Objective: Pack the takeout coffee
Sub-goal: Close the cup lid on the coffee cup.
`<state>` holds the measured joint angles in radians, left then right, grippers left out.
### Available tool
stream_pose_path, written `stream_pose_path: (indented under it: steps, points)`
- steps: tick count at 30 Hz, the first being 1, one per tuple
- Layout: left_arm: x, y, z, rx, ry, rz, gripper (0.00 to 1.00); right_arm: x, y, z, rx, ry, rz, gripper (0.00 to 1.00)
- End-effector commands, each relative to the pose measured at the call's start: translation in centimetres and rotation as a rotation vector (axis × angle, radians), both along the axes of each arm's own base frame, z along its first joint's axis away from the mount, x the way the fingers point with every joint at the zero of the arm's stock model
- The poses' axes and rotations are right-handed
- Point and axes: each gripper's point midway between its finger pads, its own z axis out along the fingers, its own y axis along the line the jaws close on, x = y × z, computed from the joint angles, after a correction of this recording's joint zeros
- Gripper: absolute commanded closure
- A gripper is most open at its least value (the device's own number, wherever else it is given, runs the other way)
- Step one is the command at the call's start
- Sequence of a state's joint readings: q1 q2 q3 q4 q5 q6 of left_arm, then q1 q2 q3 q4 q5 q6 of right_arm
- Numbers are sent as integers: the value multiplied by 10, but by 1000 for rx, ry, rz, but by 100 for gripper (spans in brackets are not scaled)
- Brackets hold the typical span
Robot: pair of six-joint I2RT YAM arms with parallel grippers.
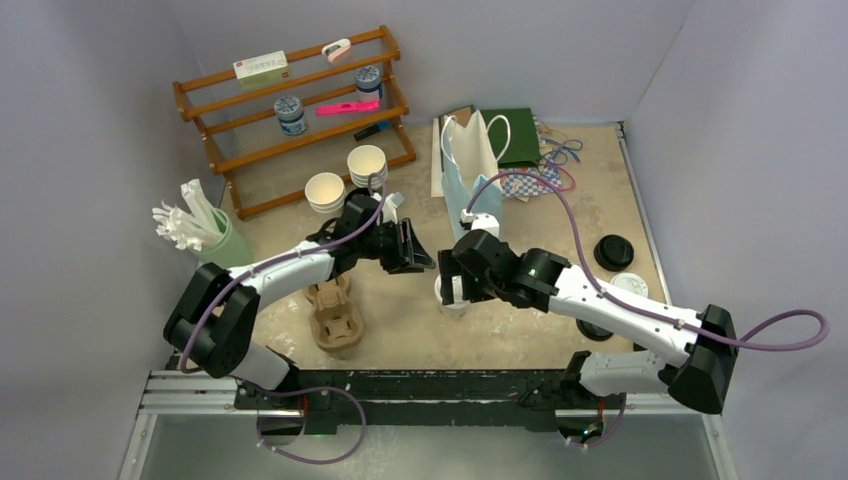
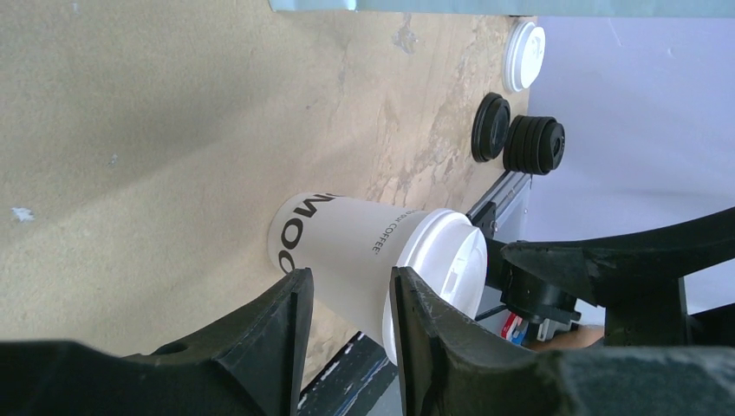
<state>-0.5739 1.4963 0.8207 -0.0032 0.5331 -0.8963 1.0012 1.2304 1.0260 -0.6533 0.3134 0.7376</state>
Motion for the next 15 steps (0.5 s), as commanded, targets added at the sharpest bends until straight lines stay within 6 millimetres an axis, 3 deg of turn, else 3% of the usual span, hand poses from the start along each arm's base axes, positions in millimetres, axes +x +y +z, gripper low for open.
stream_pose_path:
  steps: [1,8,15]
  points:
    - [0,10,3,21,-22,18,59,-5,1,9,46,2,-6,1]
    - [-2,12,18,-14,-50,23,58,-4,-1,14,35,21,-52,1]
    - [-9,5,34,-120,-75,0,58,3,-16,33,4,96,-405,1]
